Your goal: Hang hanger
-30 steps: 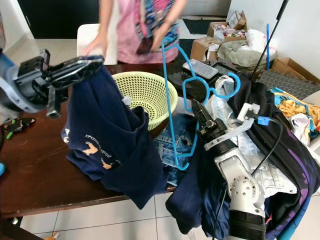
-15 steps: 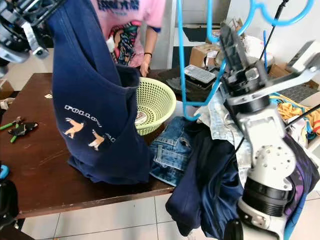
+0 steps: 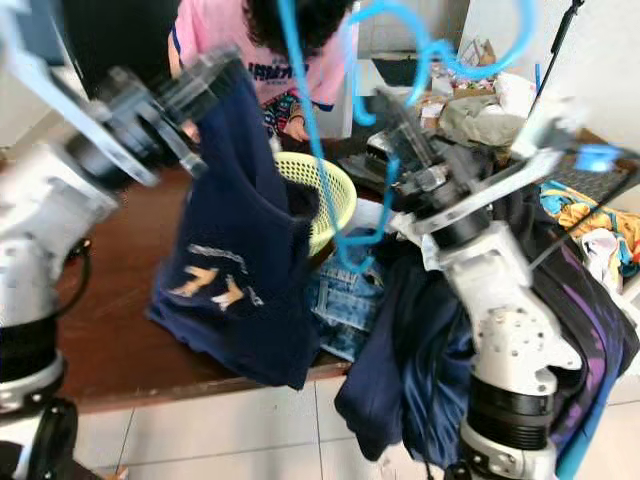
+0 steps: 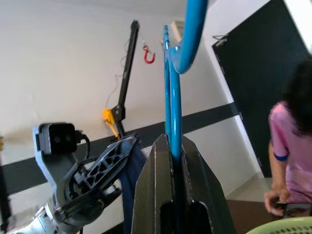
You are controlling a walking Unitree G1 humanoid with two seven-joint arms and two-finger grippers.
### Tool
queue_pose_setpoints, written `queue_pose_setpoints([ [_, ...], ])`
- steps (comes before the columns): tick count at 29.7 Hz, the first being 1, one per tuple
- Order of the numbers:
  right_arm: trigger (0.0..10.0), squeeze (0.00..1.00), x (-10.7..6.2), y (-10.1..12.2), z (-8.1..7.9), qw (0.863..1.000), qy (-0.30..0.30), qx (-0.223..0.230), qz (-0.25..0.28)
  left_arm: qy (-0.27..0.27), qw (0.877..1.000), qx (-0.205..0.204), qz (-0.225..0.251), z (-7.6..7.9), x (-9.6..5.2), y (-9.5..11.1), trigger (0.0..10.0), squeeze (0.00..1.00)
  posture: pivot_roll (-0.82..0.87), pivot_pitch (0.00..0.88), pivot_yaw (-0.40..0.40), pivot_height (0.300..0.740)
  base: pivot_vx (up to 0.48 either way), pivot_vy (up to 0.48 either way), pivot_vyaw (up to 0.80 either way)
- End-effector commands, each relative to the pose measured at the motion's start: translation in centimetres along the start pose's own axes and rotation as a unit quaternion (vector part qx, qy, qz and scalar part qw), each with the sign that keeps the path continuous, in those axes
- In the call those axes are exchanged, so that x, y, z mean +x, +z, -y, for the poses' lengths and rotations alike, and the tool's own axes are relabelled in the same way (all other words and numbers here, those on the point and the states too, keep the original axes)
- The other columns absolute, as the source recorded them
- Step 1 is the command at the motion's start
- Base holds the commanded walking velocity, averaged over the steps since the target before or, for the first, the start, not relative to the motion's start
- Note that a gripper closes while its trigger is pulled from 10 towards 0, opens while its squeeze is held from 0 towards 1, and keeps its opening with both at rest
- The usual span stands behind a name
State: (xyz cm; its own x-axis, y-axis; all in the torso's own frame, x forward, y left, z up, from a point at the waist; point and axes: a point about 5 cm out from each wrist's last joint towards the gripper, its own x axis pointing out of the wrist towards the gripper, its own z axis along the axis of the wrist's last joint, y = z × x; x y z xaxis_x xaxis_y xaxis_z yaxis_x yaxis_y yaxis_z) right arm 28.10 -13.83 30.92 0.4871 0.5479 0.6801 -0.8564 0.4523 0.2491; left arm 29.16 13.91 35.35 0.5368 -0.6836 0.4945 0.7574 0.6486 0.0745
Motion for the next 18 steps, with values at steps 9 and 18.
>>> queue_pose_setpoints([
  [9,10.0,0.0,0.1,-2.1,-0.9,0.999,-0.002,-0.001,-0.038,0.054,0.997,0.048,-0.008,-0.2,1.0,-1.8,10.0,0.0,0.07,0.006,-0.014,0.74,0.0,-0.251,0.0],
  [18,10.0,0.0,-0.1,-2.5,-1.0,0.999,-0.007,-0.004,-0.041,0.057,0.997,0.06,0.009,-0.4,1.4,-0.9,10.0,0.0,0.07,0.012,-0.013,0.74,0.0,-0.469,0.0],
])
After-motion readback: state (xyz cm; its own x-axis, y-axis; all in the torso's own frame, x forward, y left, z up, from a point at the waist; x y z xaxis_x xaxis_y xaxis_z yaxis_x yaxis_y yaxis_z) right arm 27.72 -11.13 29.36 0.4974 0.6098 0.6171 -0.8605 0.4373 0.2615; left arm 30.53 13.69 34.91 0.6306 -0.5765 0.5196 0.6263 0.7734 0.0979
